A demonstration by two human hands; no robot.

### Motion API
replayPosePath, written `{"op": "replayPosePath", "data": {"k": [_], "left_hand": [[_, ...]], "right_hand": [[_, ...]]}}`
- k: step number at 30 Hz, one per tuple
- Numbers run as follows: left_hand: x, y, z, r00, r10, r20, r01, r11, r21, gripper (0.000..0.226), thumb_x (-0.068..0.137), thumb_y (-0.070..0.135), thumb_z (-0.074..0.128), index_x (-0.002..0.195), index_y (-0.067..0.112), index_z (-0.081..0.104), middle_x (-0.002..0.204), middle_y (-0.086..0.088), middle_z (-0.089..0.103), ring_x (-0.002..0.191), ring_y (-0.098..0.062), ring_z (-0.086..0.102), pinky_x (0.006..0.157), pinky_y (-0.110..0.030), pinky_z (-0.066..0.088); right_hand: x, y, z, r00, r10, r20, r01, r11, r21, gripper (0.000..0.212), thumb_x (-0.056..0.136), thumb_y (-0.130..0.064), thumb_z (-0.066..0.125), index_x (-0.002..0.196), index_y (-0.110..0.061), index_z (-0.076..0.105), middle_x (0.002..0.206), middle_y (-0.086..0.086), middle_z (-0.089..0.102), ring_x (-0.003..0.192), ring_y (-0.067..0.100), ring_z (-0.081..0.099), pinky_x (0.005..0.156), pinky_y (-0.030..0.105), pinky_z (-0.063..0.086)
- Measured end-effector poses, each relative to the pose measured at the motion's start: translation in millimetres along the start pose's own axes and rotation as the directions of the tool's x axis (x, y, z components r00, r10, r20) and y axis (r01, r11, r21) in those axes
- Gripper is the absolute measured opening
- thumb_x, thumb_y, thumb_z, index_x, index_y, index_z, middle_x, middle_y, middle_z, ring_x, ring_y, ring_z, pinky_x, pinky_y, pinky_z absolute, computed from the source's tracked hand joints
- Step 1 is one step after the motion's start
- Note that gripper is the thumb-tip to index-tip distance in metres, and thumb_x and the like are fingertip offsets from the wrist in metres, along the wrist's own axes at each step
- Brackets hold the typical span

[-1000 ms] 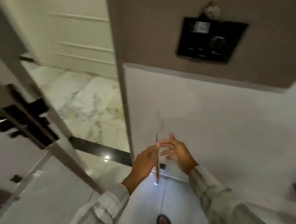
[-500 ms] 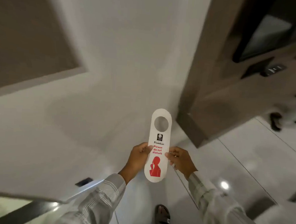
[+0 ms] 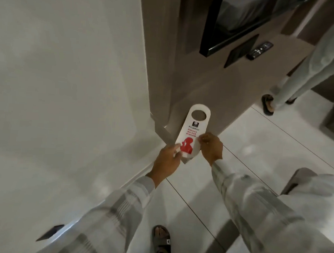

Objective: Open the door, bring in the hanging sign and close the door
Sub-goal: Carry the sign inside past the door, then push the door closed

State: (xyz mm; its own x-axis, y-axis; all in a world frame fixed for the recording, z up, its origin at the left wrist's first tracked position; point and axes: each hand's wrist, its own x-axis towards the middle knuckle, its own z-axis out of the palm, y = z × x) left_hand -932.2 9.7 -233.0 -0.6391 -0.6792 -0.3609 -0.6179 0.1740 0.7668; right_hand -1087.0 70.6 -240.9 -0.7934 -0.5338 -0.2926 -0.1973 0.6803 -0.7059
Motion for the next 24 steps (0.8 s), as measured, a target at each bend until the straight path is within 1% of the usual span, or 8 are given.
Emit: {"op": "replayPosePath", "data": {"k": [2,4,7,10,14,18,22,24], "left_hand": [[24,1,10,0.998,0.036,0.046,-0.046,0.971,0.235,0.047,0.104,0.035,0.037,0.148,0.017,0.040,0.155,-0.011,0.038,0.143,-0.034,0.030,0.116,-0.048,0.028],[37,-5,17,0.996,0.018,0.092,-0.059,0.885,0.462,0.053,0.103,0.045,0.031,0.150,0.022,0.031,0.164,-0.012,0.018,0.150,-0.038,0.012,0.119,-0.058,0.017],[37,-13,20,0.994,0.063,0.095,-0.105,0.827,0.553,0.064,0.100,0.055,0.028,0.154,0.024,0.017,0.166,-0.016,-0.003,0.152,-0.042,0.000,0.119,-0.063,0.010],[19,-23,4,0.983,0.185,0.018,-0.157,0.774,0.613,0.067,0.098,0.057,0.033,0.155,0.025,0.017,0.166,-0.017,0.000,0.153,-0.040,0.006,0.119,-0.062,0.012],[-32,-55,-40,0.969,0.221,-0.111,-0.104,0.771,0.628,0.064,0.100,0.050,0.035,0.156,0.023,0.018,0.166,-0.018,0.004,0.153,-0.036,0.007,0.121,-0.057,0.013],[-120,-109,-102,0.909,0.255,-0.331,0.010,0.779,0.627,0.059,0.100,0.041,0.042,0.153,0.019,0.030,0.164,-0.020,0.014,0.152,-0.037,0.016,0.120,-0.058,0.019],[-232,-167,-168,0.775,0.181,-0.605,0.257,0.785,0.563,0.058,0.099,0.040,0.043,0.152,0.020,0.034,0.163,-0.018,0.022,0.150,-0.035,0.024,0.119,-0.057,0.021],[-309,-200,-200,0.652,0.156,-0.742,0.389,0.771,0.504,0.057,0.098,0.040,0.044,0.151,0.019,0.037,0.162,-0.018,0.027,0.149,-0.034,0.028,0.118,-0.057,0.024]], "right_hand": [[12,1,1,0.992,-0.116,0.046,0.124,0.960,-0.252,0.025,0.103,-0.020,0.050,0.113,-0.009,0.071,0.126,0.018,0.063,0.114,0.036,0.060,0.097,0.044,0.053],[13,8,4,0.970,-0.215,0.109,0.241,0.827,-0.508,0.028,0.103,-0.029,0.051,0.123,-0.016,0.067,0.133,0.014,0.052,0.125,0.037,0.050,0.104,0.050,0.046],[4,16,5,0.946,-0.293,0.141,0.308,0.662,-0.683,0.040,0.103,-0.037,0.048,0.141,-0.022,0.049,0.143,0.013,0.044,0.129,0.036,0.044,0.103,0.049,0.043],[-8,7,8,0.937,-0.325,0.129,0.328,0.689,-0.646,0.048,0.104,-0.037,0.047,0.146,-0.017,0.040,0.144,0.016,0.045,0.126,0.037,0.048,0.101,0.048,0.045],[-46,-16,36,0.878,-0.442,0.186,0.457,0.654,-0.603,0.044,0.105,-0.028,0.040,0.147,-0.015,0.040,0.147,0.017,0.046,0.128,0.038,0.047,0.100,0.048,0.046],[-117,-71,99,0.773,-0.544,0.326,0.631,0.607,-0.483,0.047,0.107,-0.033,0.033,0.153,-0.021,0.035,0.158,0.010,0.037,0.140,0.033,0.038,0.113,0.047,0.031],[-221,-130,168,0.550,-0.721,0.423,0.835,0.482,-0.264,0.049,0.107,-0.038,0.040,0.153,-0.022,0.038,0.158,0.011,0.038,0.142,0.032,0.037,0.114,0.047,0.030],[-296,-162,205,0.419,-0.769,0.483,0.904,0.404,-0.141,0.050,0.107,-0.041,0.038,0.154,-0.024,0.034,0.161,0.007,0.032,0.146,0.029,0.032,0.117,0.047,0.026]]}}
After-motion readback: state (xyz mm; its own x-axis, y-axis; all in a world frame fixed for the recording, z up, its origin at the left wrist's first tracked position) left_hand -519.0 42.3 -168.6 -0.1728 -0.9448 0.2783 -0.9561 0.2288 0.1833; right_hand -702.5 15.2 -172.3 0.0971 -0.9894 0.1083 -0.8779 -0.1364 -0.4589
